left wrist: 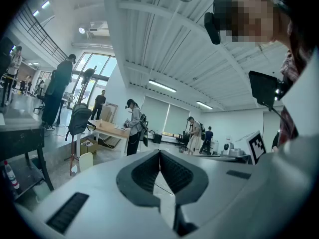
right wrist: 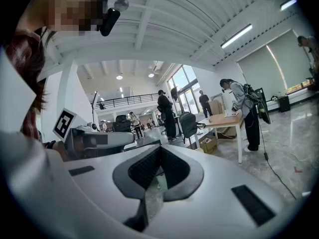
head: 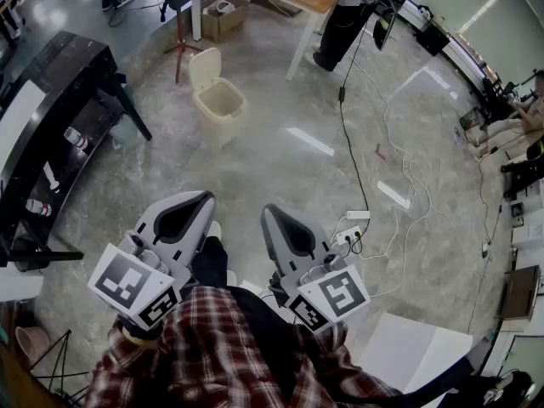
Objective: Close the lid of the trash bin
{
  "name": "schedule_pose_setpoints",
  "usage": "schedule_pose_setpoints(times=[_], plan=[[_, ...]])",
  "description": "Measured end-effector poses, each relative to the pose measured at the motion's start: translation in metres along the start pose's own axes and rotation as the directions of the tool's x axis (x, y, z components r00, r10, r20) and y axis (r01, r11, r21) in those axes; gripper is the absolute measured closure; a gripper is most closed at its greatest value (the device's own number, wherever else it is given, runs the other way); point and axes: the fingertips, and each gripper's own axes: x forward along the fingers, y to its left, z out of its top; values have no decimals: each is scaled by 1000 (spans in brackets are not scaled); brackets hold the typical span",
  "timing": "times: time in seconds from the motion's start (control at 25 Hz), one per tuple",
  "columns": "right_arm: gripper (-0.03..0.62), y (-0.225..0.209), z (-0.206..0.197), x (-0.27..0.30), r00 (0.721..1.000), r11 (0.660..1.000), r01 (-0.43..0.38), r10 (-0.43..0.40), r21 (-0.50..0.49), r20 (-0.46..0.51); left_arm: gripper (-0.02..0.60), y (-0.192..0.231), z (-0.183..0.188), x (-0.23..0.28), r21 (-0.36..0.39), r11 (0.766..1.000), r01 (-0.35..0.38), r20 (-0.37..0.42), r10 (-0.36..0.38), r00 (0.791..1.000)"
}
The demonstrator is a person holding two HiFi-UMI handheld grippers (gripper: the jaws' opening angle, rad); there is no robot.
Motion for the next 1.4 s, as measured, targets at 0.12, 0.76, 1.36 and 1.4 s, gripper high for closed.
schedule_pose_setpoints(times=[0.12, 0.76, 1.36, 1.4], plan=[[580, -14, 2, 23, 1000, 1000, 3, -3, 6, -14, 569, 25, -5, 16, -46, 999, -8, -2, 8, 1000], [580, -89, 26, 198, 997, 1000, 29, -29, 1, -75, 569, 177, 41, 119, -63, 996, 65, -28, -67, 997], [580, -181, 39, 278, 994, 998, 48, -45, 28, -101, 569, 255, 54, 215, -93, 995, 43, -49, -48, 998], [581, -192, 45, 282, 994, 999, 40, -37, 26, -99, 569, 258, 58, 226, -91, 995, 35, -43, -39, 998]])
